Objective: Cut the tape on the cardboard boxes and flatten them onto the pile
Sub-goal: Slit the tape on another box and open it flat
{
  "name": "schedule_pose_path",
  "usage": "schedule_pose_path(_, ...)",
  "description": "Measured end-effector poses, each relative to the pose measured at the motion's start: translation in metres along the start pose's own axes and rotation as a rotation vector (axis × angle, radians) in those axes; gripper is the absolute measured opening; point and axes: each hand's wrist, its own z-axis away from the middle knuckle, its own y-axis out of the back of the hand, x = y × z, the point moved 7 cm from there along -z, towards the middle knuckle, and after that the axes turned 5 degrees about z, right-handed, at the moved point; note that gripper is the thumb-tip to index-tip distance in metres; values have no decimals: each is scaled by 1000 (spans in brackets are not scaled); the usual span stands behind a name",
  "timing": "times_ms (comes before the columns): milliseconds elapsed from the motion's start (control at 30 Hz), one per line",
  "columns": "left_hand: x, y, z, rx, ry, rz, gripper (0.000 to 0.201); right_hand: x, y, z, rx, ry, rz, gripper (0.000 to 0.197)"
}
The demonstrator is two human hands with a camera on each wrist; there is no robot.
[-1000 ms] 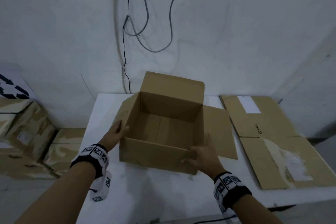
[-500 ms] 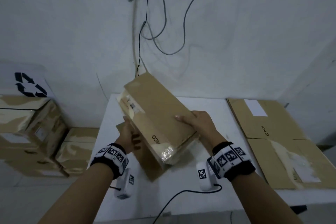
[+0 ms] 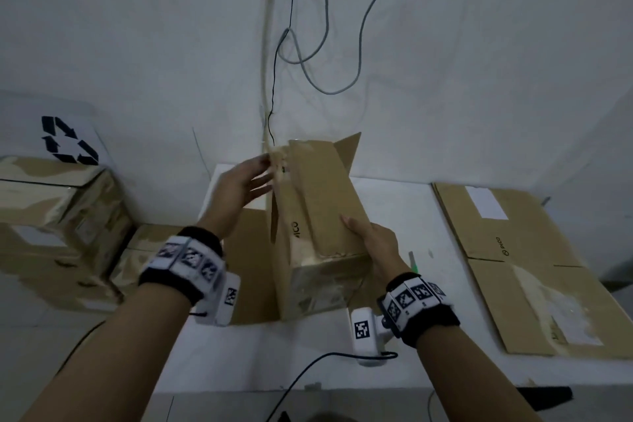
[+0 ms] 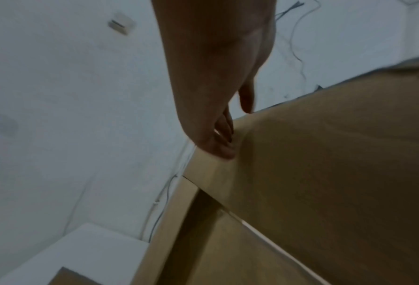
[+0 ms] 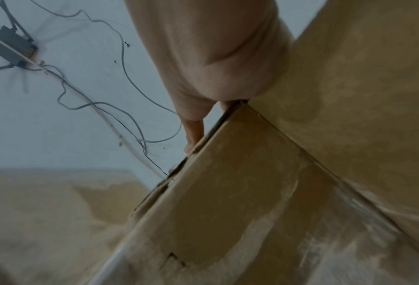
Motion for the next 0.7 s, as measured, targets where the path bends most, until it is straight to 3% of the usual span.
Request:
schedule_pose_path(67, -8, -39, 7, -182, -79, -329, 60, 0, 0, -1, 15, 6, 45, 53)
schedule_pose_path(100, -17, -53, 10, -208, -86, -433, 73, -1, 0, -1, 12, 20, 105, 52)
schedule_pose_path(233, -55, -69, 5, 9, -60, -872, 114, -3, 1, 5, -12, 67, 253, 45)
schedule_pose_path(300, -63, -66, 5, 137, 46, -920, 130, -2, 3, 10, -15, 45, 178, 45)
schedule_pose_path(367, -66, -64, 4, 194, 66, -886, 137, -3, 4, 16, -66, 23, 74, 43)
schedule_pose_path(433, -63, -66, 3, 183, 16, -839, 134, -6, 2, 20, -107, 75, 87, 49)
schedule_pose_path(567, -63, -54, 6, 129, -5, -763, 128, -1, 1, 17, -49, 77, 99, 62)
schedule_pose_path(633, -59, -40, 11, 88, -15, -745, 110, -2, 2, 15, -38, 79, 68, 59)
schedule_pose_path(700, -53, -17, 23, 88, -33, -935, 78, -4, 1, 12, -42, 88, 48, 59)
